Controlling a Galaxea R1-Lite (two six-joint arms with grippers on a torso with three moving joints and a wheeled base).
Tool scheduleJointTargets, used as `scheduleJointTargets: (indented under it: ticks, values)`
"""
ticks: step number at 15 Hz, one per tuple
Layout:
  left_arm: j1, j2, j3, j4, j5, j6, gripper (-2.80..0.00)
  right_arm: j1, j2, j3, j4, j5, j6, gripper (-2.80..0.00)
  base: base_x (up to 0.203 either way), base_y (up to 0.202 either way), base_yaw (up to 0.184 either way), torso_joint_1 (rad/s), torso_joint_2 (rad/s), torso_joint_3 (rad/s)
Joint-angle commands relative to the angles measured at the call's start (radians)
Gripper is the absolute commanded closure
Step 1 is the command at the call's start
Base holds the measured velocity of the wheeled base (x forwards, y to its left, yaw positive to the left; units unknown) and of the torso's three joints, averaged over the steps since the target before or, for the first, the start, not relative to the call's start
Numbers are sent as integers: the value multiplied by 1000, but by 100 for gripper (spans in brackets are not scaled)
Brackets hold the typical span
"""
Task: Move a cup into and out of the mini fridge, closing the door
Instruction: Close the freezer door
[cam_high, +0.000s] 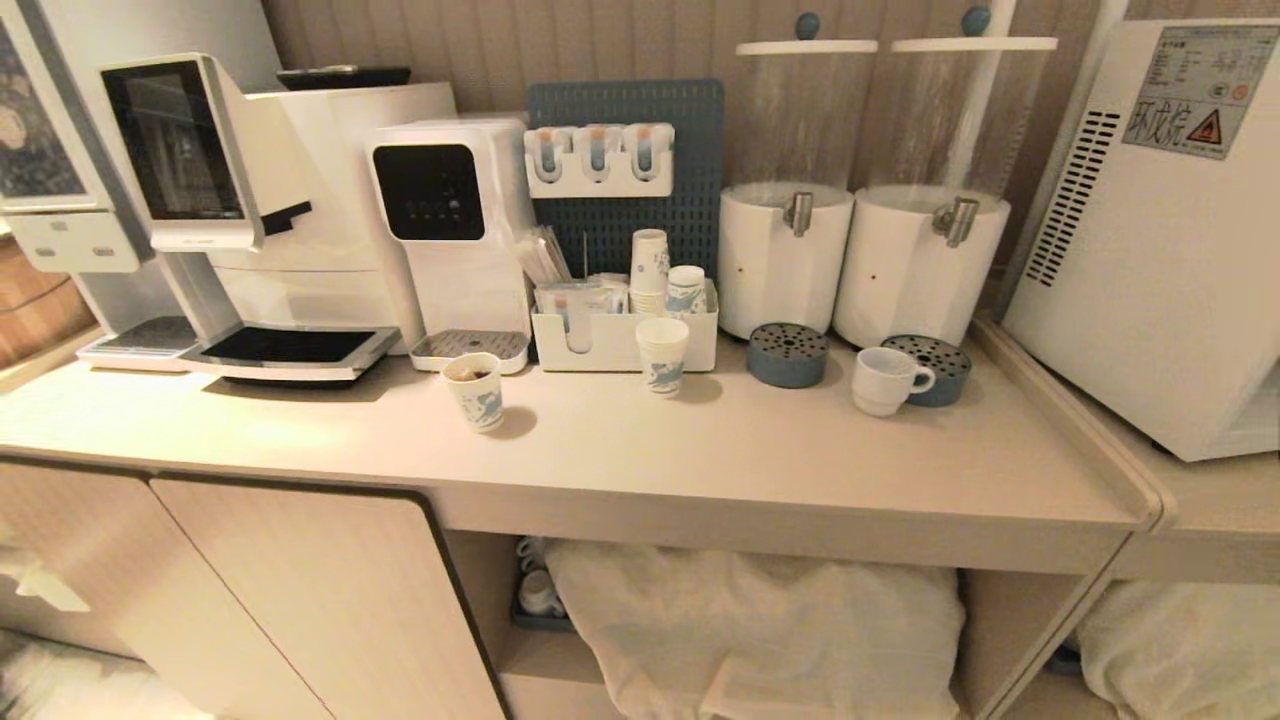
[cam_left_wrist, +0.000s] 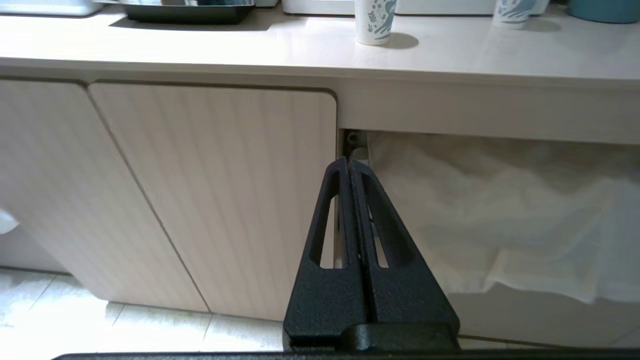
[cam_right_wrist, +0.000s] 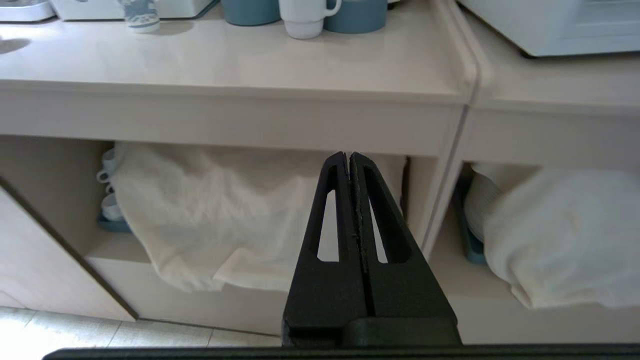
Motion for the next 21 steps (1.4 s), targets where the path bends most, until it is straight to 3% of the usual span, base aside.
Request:
scheduleJointTargets:
  ticks: [1, 10, 21]
  values:
    - [0, 0, 0, 0, 0, -1, 0, 0, 1, 1, 2, 1, -1, 0, -105, 0, -1, 6, -12, 7]
    - [0, 0, -3, 0, 0, 2, 0, 0, 0, 0, 5, 1, -1, 0, 2, -14, 2, 1, 0, 0]
    - [0, 0, -3, 2, 0, 2, 0, 0, 0, -2, 7, 1, -1, 0, 0, -189, 1, 2, 2, 3]
